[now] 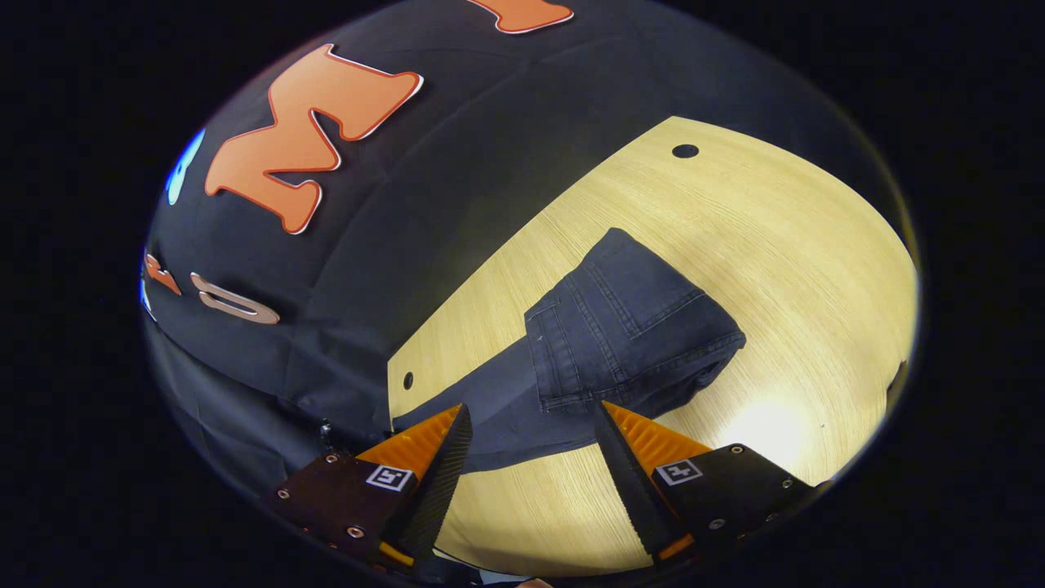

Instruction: Grasp the waist and the cuffs of the jeans and fold them to make the two legs overlap; first hold the waist and fold one-third of the jeans toward the cuffs, then hold the cuffs and fold the remaining one-third in the same direction to finish folding.

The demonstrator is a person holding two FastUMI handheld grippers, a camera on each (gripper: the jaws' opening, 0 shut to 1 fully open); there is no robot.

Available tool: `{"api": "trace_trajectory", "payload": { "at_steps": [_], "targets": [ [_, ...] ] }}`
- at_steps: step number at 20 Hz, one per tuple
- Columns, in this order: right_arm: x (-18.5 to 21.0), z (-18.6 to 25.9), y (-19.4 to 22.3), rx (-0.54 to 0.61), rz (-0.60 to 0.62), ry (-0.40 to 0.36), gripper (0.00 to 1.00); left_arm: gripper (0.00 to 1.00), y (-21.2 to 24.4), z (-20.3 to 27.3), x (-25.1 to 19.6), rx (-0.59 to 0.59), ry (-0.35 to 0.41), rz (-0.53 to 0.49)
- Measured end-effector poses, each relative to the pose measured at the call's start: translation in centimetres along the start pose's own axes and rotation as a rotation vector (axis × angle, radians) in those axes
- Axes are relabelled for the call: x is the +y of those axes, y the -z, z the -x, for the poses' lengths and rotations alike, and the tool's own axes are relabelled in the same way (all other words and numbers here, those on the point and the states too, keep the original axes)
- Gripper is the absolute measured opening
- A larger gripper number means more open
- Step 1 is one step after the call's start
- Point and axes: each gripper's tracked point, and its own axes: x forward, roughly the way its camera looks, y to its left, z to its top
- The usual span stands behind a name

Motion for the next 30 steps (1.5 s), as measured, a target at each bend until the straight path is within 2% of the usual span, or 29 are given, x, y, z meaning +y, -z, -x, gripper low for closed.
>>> {"api": "trace_trajectory", "payload": {
  "at_steps": [2, 3, 4, 6, 8, 12, 14, 21, 25, 30],
  "targets": [
    [-0.2, 0.0, 0.3, 0.008, 0.004, 0.005, 0.92, 0.48, -0.7, 0.3, -0.5, -0.043, -0.010, -0.036],
    [-0.2, 0.1, 0.2, 0.006, 0.008, 0.009, 0.93, 0.56, -0.3, 0.0, -1.1, -0.035, 0.020, -0.022],
    [-0.5, 0.1, 0.1, 0.006, 0.015, 0.012, 0.93, 0.43, -1.2, 1.7, -1.6, -0.067, 0.030, 0.015],
    [-0.9, 0.5, -0.2, -0.003, 0.019, 0.017, 0.93, 0.16, -0.7, 0.5, -2.2, -0.066, 0.032, 0.059],
    [-1.4, 0.8, -0.7, -0.010, 0.017, 0.015, 0.92, 0.08, -0.9, 1.9, -2.4, -0.065, 0.073, 0.118],
    [-1.9, 0.9, -1.8, -0.022, 0.011, 0.012, 0.93, 0.08, -3.3, 5.2, -3.0, -0.179, 0.220, 0.297],
    [-1.8, 1.0, -2.2, -0.019, 0.009, -0.002, 0.92, 0.07, -5.1, 6.5, -3.2, -0.231, 0.281, 0.354],
    [-1.5, 1.2, -3.2, -0.004, 0.022, -0.057, 0.92, 0.07, -9.1, 14.0, -8.0, -0.355, 0.423, 0.341],
    [-2.2, 1.7, -4.7, -0.015, 0.000, -0.084, 0.92, 0.07, -12.6, 18.8, -13.7, -0.391, 0.506, 0.329],
    [-4.0, 2.1, -6.3, -0.035, -0.018, -0.096, 0.92, 0.07, -15.1, 21.5, -21.4, -0.405, 0.554, 0.247]
  ]
}}
